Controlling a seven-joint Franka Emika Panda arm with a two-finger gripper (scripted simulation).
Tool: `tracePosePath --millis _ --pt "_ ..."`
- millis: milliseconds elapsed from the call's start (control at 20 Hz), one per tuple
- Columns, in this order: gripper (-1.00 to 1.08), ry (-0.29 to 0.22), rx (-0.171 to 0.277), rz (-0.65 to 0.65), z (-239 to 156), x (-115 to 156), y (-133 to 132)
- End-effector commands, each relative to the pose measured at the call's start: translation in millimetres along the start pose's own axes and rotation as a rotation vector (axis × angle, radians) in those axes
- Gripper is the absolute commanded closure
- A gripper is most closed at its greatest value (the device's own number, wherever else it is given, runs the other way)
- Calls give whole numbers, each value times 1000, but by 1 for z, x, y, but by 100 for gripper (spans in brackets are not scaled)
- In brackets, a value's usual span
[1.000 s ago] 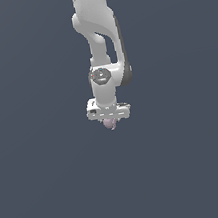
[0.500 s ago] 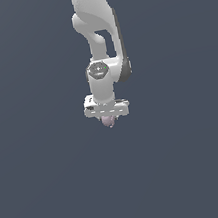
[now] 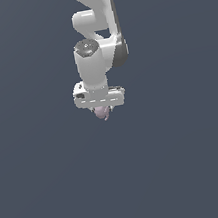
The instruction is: Pick up the object and move it to a goal position.
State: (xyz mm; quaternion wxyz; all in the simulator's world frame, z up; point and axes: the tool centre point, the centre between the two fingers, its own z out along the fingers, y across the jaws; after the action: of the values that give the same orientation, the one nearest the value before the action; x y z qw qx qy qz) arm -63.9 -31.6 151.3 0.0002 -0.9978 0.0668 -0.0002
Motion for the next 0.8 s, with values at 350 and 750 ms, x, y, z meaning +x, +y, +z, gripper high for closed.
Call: tracePosePath --millis 350,750 --pt "108 0 0 0 -102 8 23" --pt "108 0 0 0 -177 17 40"
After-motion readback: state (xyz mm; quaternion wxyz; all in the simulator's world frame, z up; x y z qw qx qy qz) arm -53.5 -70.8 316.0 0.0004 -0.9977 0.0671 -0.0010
